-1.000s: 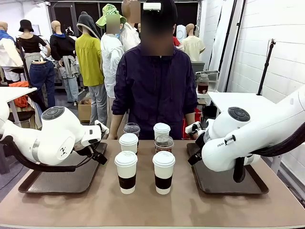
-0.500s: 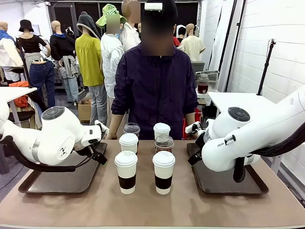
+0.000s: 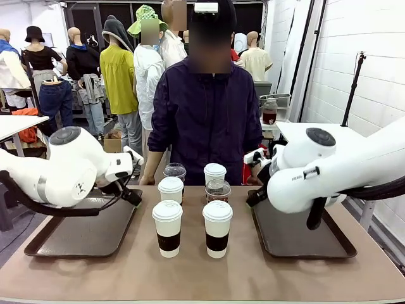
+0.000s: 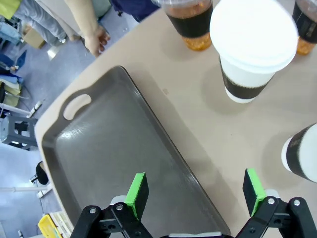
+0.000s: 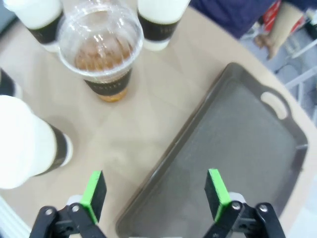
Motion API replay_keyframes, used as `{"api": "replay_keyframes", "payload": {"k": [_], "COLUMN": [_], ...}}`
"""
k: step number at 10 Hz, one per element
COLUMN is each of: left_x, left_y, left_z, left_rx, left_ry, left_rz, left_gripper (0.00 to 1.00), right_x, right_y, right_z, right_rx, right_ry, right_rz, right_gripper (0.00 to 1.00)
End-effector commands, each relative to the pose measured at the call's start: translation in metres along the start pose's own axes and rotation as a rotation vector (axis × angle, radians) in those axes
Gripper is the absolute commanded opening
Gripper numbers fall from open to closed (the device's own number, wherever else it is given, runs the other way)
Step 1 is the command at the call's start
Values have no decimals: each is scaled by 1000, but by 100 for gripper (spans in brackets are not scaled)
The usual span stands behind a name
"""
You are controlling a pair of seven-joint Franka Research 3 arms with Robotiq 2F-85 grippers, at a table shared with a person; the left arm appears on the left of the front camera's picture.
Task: Distribute the coffee onto the tray.
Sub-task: Pick up one iced Americano and place it on the right Handle tray.
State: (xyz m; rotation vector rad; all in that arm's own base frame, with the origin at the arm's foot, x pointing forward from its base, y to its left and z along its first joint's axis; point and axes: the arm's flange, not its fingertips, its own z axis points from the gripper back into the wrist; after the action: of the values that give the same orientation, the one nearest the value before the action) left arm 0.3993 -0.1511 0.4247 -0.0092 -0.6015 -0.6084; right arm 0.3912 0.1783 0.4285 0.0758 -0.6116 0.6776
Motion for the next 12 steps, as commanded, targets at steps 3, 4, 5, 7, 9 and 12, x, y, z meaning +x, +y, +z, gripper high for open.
{"api": "replay_keyframes", "payload": {"k": [3,4,5,7,9,12], "left_x": [39,46,46,44,43,40], "left_y": [-13,-12,-11,-9,-9,-7], "left_z": [70,81,85,89,92,120], "left_rx": [51,58,62,61,54,1], "left_ry": [35,33,34,25,13,-126], "left_rz": [-11,-10,-7,-1,-4,-46], "left_gripper": [100,100,100,100,100,100], "right_x": [25,29,31,30,31,29], "right_y": [-17,-15,-13,-15,-17,-19], "right_z": [71,78,79,78,81,107], "right_rx": [84,91,100,126,129,202], "right_ry": [-44,-44,-41,-47,-55,-179], "right_rz": [85,101,106,110,108,160], "right_gripper": [100,100,100,100,100,100]}}
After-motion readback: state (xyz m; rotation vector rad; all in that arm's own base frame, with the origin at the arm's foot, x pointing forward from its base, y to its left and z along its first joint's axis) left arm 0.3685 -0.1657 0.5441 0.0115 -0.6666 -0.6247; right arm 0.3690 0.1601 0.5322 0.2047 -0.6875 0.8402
